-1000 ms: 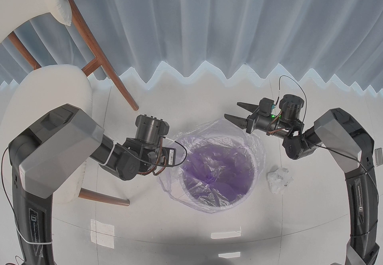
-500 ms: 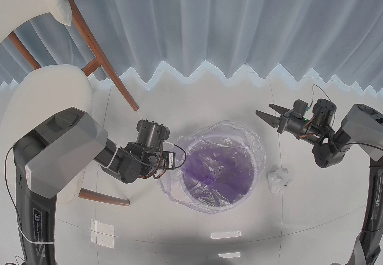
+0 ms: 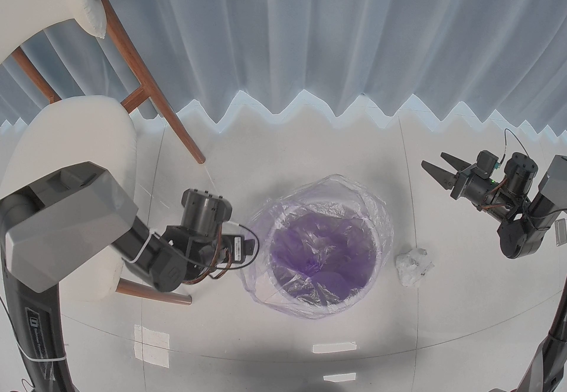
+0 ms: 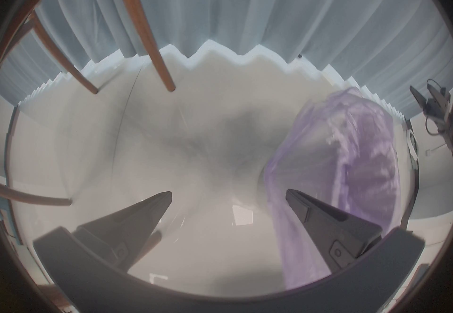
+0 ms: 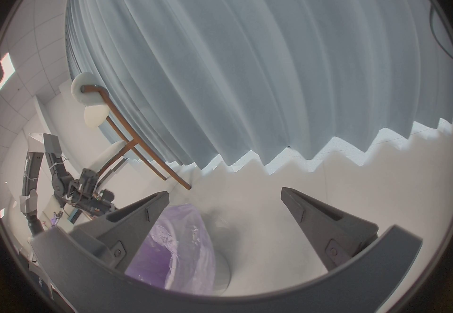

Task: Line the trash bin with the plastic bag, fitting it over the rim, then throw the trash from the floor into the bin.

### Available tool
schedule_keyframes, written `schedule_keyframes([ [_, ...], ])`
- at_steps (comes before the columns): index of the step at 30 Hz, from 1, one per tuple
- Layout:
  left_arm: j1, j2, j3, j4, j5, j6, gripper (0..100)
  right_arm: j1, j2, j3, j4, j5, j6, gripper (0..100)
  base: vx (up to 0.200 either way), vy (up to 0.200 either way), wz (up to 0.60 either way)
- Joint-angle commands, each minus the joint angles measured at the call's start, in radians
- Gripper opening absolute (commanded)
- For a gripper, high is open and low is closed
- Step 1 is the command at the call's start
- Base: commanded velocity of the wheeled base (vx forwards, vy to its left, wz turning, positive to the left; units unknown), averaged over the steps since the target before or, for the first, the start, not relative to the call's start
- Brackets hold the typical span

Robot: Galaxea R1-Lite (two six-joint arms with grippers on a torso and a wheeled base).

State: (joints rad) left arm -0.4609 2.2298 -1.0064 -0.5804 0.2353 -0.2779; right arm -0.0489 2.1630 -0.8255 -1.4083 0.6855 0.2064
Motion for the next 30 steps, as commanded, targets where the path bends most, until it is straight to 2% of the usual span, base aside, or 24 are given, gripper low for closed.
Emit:
schedule_keyframes([
  [1, 0.005, -0.199, 0.338, -0.072, 0.006, -0.001, 100, -0.040, -0.109, 0.111, -0.034, 0.000, 0.001, 100, 0.000, 0.000, 0.00],
  [4, -0.004, -0.236, 0.416, -0.165, 0.004, -0.003, 100, -0.040, -0.121, 0.169, -0.080, 0.000, -0.001, 100, 0.000, 0.000, 0.00],
  [8, -0.064, -0.251, 0.433, -0.248, -0.004, -0.009, 100, -0.040, -0.126, 0.255, -0.143, 0.000, -0.002, 100, 0.000, 0.000, 0.00],
  [14, -0.087, -0.202, 0.356, -0.266, -0.024, -0.012, 100, -0.039, -0.137, 0.319, -0.158, 0.000, -0.033, 100, 0.000, 0.000, 0.00],
  [17, -0.125, -0.191, 0.328, -0.259, -0.025, -0.014, 100, -0.040, -0.138, 0.324, -0.158, 0.000, -0.045, 100, 0.000, 0.000, 0.00],
  [23, -0.219, -0.131, 0.353, -0.268, -0.024, -0.009, 100, -0.037, -0.137, 0.324, -0.158, 0.000, -0.045, 100, 0.000, 0.000, 0.00],
  [30, -0.196, -0.130, 0.466, -0.269, -0.019, 0.020, 100, -0.037, -0.138, 0.336, -0.158, 0.000, -0.047, 100, 0.000, 0.000, 0.00],
])
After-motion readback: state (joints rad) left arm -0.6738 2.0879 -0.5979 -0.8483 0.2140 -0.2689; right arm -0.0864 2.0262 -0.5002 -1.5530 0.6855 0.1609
